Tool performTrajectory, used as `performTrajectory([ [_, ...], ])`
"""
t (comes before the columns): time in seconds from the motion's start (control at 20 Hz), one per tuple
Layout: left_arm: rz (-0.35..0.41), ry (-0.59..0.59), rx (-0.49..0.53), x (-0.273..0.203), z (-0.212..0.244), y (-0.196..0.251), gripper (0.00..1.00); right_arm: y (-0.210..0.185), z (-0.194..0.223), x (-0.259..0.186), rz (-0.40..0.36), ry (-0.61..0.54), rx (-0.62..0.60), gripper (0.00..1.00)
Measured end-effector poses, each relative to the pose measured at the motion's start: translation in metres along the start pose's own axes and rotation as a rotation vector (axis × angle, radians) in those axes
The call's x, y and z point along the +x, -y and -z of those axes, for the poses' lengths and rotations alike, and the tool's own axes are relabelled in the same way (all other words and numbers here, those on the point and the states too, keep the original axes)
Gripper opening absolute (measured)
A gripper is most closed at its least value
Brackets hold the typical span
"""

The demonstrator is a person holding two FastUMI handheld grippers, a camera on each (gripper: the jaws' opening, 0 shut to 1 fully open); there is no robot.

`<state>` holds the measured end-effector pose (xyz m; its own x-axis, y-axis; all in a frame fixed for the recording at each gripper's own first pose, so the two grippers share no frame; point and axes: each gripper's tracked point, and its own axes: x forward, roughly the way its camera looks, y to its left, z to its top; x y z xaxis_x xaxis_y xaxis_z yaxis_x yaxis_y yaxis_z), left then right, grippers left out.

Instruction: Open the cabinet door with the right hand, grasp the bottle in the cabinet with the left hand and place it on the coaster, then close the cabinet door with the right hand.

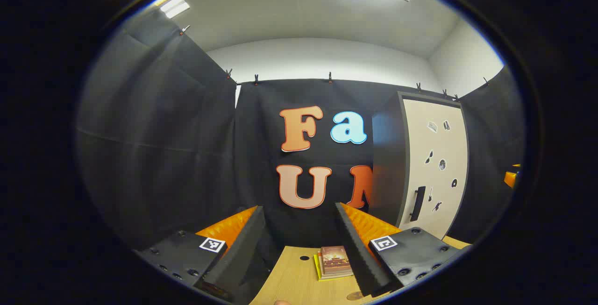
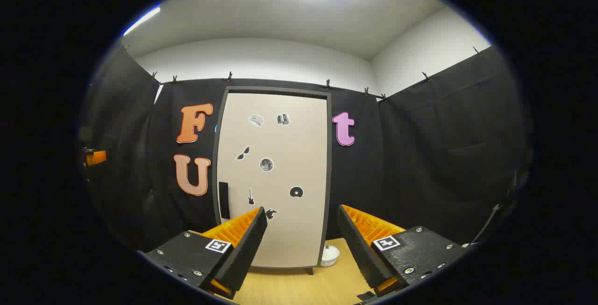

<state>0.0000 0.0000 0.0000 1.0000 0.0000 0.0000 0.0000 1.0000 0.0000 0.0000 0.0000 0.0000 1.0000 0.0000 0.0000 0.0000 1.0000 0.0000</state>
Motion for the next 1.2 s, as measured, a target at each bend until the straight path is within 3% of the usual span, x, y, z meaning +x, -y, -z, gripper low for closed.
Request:
performTrajectory([
  [0.05, 0.005, -0.004, -0.004, -0.001, 0.001, 0.001, 0.97, -0.003, -0.001, 0.000, -0.005, 0.005, 0.004, 0.95],
  [0.25, -0.012, 0.004, 0.001, -0.003, -0.001, -0.006, 0.99, -0.007, 0.000, 0.000, -0.013, 0.009, 0.016, 0.95],
  [0.3, -0.015, 0.005, -0.001, -0.004, -0.002, -0.007, 0.99, -0.005, 0.000, -0.002, -0.009, 0.009, 0.012, 0.99],
  [0.4, -0.017, 0.004, -0.008, -0.006, -0.002, -0.010, 0.97, -0.005, -0.001, -0.003, -0.009, 0.011, 0.005, 0.95],
  [0.8, -0.029, 0.014, -0.002, -0.008, -0.007, -0.015, 0.97, -0.009, -0.003, -0.005, -0.019, 0.016, -0.010, 0.95],
  [0.85, -0.029, 0.015, -0.001, -0.009, -0.007, -0.016, 0.97, -0.009, -0.004, -0.005, -0.018, 0.018, -0.013, 0.99],
  [1.2, -0.031, 0.007, 0.012, -0.010, -0.002, -0.021, 0.97, -0.024, 0.002, 0.006, -0.032, 0.005, -0.012, 0.95],
])
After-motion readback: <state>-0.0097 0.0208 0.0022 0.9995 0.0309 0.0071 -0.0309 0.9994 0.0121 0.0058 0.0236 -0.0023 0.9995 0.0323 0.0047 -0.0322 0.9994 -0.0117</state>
